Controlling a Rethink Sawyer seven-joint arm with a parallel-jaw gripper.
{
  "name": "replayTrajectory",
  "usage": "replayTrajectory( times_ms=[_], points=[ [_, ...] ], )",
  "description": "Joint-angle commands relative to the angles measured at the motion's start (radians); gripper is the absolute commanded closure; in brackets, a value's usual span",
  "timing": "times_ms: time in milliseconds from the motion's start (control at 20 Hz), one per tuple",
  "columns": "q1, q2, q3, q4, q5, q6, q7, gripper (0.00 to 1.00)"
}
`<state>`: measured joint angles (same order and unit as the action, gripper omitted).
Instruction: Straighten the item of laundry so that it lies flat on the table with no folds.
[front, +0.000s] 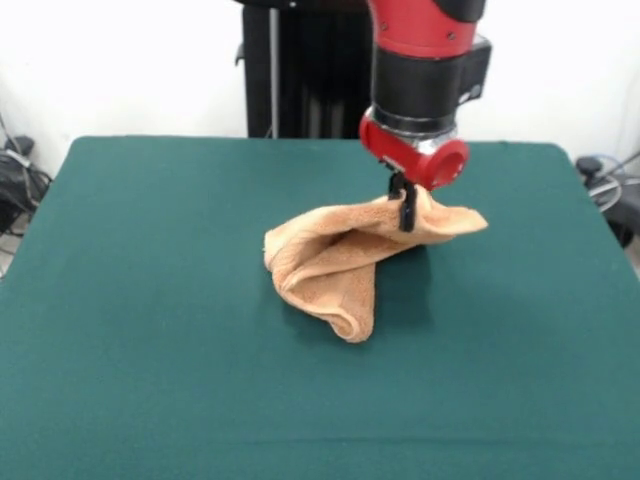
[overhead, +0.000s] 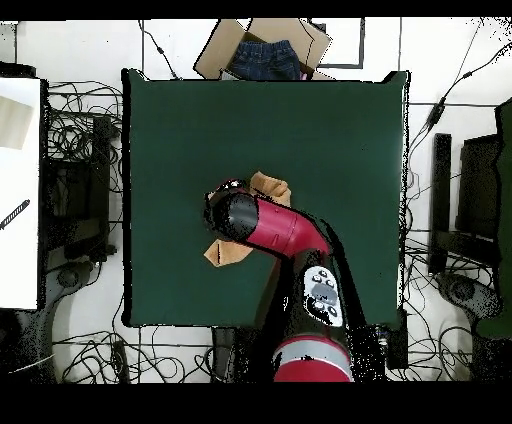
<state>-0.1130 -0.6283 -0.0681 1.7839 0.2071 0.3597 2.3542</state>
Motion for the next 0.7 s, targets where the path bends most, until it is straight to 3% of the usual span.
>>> replayTrajectory(
  times_ms=[50, 450, 700],
  points=[
    [0.105, -0.141, -0.044, 0.067, -0.036, 0.213, 0.115, 1.00],
    [0.132, -0.206, -0.068, 0.061, -0.029, 0.326, 0.104, 1.00],
    [0.091, -0.226, -0.007, 0.113, -0.009, 0.265, 0.051, 1.00]
  ],
)
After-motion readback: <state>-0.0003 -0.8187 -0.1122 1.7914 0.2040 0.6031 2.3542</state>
